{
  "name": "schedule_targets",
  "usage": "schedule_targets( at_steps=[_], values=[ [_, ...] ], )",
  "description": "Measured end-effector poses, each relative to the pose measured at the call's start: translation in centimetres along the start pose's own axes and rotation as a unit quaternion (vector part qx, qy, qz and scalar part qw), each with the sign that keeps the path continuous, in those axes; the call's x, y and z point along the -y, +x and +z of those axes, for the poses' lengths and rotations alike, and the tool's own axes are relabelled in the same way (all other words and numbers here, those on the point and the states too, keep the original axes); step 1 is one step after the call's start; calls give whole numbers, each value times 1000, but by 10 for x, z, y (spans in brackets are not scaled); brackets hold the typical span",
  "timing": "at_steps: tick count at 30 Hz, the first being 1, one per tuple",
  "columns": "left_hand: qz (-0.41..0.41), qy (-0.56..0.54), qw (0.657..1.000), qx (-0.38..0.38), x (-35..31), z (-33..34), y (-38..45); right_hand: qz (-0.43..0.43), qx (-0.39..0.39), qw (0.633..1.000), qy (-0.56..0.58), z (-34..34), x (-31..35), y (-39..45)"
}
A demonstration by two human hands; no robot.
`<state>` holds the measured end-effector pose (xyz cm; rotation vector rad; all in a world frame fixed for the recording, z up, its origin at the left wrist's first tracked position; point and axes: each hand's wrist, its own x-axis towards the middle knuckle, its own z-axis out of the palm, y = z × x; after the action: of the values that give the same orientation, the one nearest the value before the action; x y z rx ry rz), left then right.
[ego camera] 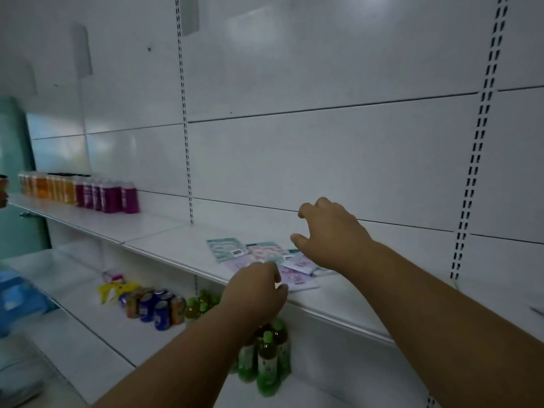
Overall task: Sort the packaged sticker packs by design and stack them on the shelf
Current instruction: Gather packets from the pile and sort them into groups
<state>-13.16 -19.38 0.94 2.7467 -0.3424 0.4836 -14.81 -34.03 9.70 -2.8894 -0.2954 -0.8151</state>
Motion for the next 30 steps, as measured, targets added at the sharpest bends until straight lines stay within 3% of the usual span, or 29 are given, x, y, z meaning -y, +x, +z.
schedule_targets(
  at_steps=[10,21,25,27,30],
  values=[
    [-8,2,1000,14,30,56,123,43,22,999,-21,72,-27,79],
    [47,111,983,140,4,110,212,183,24,981,-52,95,-56,94],
    [41,42,991,123,8,102,226,221,10,974,-52,97,-58,90],
    [23,-73,993,87,13,94,224,238,1,970,-39,101,-56,88],
    [10,-283,957,66,31,74,229,254,1,967,-18,110,-52,91]
  ],
)
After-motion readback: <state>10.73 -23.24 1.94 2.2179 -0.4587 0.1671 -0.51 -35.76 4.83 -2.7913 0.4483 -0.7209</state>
